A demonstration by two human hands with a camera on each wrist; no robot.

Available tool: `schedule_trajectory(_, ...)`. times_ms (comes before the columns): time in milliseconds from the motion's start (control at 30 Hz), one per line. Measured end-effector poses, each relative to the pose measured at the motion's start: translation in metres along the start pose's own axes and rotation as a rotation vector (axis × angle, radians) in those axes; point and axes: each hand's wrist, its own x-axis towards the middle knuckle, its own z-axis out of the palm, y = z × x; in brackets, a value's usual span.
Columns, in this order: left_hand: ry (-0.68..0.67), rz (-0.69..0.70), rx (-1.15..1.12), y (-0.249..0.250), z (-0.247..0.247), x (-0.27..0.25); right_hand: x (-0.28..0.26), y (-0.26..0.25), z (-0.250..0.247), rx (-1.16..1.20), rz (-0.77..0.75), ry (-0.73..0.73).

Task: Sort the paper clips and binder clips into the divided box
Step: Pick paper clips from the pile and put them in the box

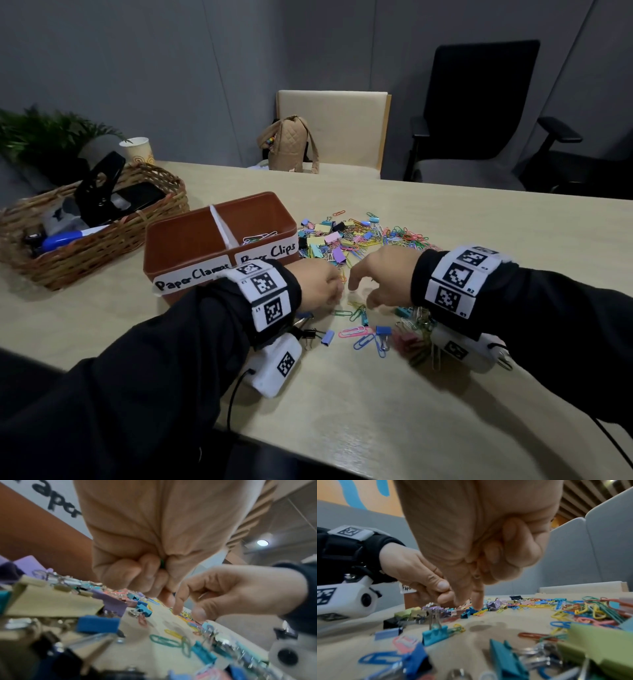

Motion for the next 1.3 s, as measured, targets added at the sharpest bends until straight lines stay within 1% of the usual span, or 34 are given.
schedule_trajectory(67, 0.037, 0.009, 0.133, 0.001, 0.004, 0.001, 0.002, -0.005, 0.001, -0.065, -0.008, -0.012)
schedule_trajectory(200, 0.021, 0.057, 0.227, 0.004, 0.005, 0.004, 0.009, -0.018, 0.002, -0.111, 0.004, -0.031)
schedule_trajectory(267, 0.033, 0.064, 0.252, 0.003, 0.006, 0.006, 0.013, -0.022, 0.003, -0.097, 0.008, -0.025)
schedule_trajectory(400, 0.058, 0.053, 0.266, 0.004, 0.008, 0.009, 0.013, -0.023, 0.005, -0.023, 0.016, -0.013)
schedule_trajectory(567, -0.016, 0.020, 0.215, 0.004, 0.009, 0.012, 0.017, -0.025, 0.008, 0.017, 0.052, -0.064)
schedule_trajectory(700, -0.065, 0.002, 0.171, 0.001, 0.013, 0.017, 0.022, -0.026, 0.010, -0.028, 0.074, -0.164)
schedule_trajectory(833, -0.090, 0.002, 0.208, 0.003, 0.015, 0.016, 0.020, -0.030, 0.008, -0.098, 0.061, -0.242)
schedule_trajectory(1133, -0.058, 0.013, 0.360, 0.008, 0.014, 0.008, 0.017, -0.037, 0.012, -0.245, 0.037, -0.226)
schedule_trajectory(1200, -0.046, 0.006, 0.361, 0.007, 0.013, 0.007, 0.014, -0.038, 0.013, -0.293, 0.008, -0.244)
schedule_trajectory(1300, -0.019, 0.033, 0.333, 0.005, 0.010, 0.005, 0.009, -0.041, 0.010, -0.332, -0.038, -0.225)
